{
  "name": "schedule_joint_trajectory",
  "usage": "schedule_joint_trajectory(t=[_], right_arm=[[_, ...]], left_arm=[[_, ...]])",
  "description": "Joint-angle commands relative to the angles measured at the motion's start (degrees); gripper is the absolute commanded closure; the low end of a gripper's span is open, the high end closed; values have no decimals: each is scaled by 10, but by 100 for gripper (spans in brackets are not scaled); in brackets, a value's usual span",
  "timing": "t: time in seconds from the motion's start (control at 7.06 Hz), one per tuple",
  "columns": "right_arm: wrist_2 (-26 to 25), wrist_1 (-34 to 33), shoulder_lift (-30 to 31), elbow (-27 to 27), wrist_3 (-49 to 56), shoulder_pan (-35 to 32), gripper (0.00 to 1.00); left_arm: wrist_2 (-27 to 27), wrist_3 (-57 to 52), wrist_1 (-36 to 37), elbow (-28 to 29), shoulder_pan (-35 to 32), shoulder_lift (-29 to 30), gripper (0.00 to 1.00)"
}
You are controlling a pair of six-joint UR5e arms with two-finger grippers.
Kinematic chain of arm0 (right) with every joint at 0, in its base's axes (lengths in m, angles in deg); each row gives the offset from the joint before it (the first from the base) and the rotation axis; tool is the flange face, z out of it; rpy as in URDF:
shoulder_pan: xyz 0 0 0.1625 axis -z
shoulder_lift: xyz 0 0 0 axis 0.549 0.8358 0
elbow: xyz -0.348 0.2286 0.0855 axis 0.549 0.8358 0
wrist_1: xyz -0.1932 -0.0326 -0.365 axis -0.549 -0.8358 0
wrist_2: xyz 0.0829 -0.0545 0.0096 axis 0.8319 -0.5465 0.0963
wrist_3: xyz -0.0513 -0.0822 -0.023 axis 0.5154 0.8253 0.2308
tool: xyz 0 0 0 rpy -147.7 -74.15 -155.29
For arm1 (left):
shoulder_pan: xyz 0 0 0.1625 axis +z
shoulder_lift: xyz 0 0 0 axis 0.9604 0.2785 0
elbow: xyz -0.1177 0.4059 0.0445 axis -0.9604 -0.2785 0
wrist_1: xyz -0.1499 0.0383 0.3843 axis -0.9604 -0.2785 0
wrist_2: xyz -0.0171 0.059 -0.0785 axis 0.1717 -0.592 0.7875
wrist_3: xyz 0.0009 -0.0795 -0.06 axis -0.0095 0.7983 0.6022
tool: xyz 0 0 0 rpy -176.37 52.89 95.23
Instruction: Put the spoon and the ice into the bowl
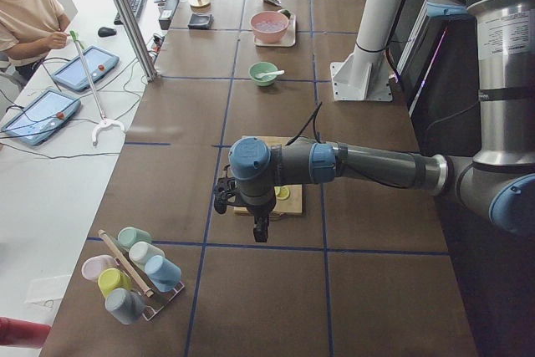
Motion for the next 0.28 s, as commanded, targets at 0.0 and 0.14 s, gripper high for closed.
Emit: schedule_joint_trajectory(t=[0.0,0.14], right_arm=[[1,0,0,0,1,0,0],[1,0,0,0,1,0,0]], left_arm=[[0,0,0,0,0,-1,0],[0,0,0,0,0,2,0]])
